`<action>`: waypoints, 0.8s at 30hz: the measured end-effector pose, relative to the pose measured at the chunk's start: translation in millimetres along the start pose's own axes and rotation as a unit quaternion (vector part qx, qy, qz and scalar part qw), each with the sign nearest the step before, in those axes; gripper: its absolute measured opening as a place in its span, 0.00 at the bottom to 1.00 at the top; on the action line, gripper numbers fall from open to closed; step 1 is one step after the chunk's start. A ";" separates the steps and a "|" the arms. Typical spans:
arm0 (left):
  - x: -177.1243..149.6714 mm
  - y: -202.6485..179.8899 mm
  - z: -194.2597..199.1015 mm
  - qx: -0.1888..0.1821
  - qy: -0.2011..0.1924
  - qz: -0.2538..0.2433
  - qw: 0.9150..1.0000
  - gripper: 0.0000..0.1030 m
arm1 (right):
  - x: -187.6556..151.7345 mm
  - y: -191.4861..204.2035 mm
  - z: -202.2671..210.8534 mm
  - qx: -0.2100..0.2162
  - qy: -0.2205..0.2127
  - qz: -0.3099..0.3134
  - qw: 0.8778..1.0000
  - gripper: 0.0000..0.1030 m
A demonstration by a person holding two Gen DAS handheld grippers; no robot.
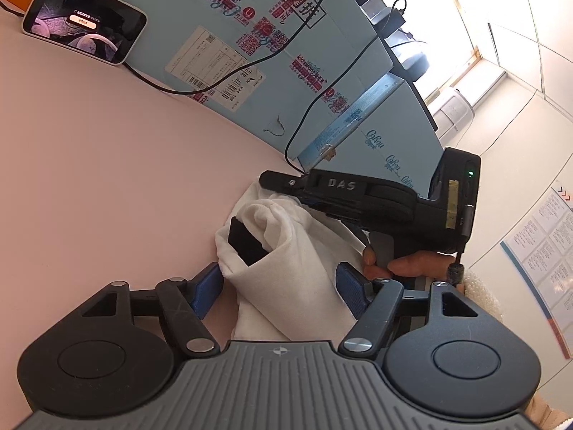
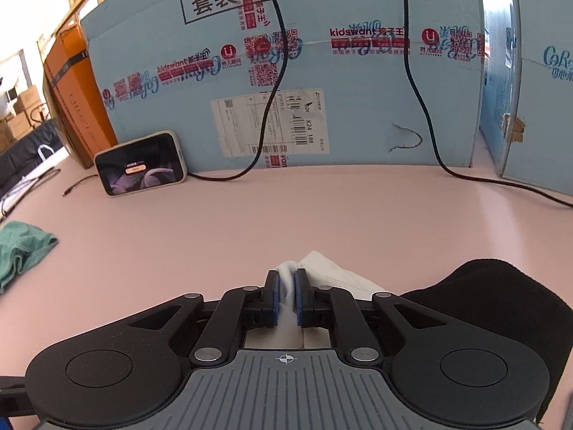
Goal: Fold clothes
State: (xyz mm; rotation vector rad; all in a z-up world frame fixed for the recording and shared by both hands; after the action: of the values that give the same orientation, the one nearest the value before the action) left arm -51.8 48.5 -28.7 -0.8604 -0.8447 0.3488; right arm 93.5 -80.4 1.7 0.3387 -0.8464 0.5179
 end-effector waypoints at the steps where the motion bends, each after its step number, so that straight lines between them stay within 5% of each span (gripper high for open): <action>1: 0.3 0.3 0.1 -0.001 -0.001 0.002 1.000 0.65 | -0.1 -4.1 5.2 0.012 -0.011 -0.023 1.000 0.21; 3: 0.8 0.9 0.1 -0.003 -0.002 0.004 1.000 0.65 | 0.4 -14.0 24.9 0.032 -0.042 -0.073 0.996 0.33; 9: 1.5 1.3 1.3 -0.002 -0.007 0.007 1.000 0.65 | -10.7 -26.2 107.6 0.060 -0.107 -0.106 0.987 0.41; 14: 2.6 2.3 4.1 0.003 -0.018 0.011 1.000 0.65 | -56.9 -10.9 140.3 0.054 -0.091 -0.066 0.992 0.43; 21: 2.2 3.3 3.3 0.023 -0.020 0.004 1.000 0.65 | -113.2 18.1 126.5 0.073 -0.034 -0.031 0.996 0.43; 24: 2.3 2.9 2.7 0.025 -0.019 0.002 0.999 0.65 | -118.5 22.8 131.4 0.065 -0.044 -0.019 0.997 0.43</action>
State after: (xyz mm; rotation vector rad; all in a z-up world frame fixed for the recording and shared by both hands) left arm -52.3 53.0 -28.8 -0.8101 -0.8668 0.3892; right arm -66.0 -159.9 -7.2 0.4984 -0.8921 0.5259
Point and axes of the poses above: each gripper's, at about its wrist camera, not at the fingertips, and z roughly against the way its jaws point, y to its left, x to its top, the point moved 7 cm from there along -z, roughly the way its jaws point, and after that the axes turned 10 degrees about z, right-handed, at the moved point
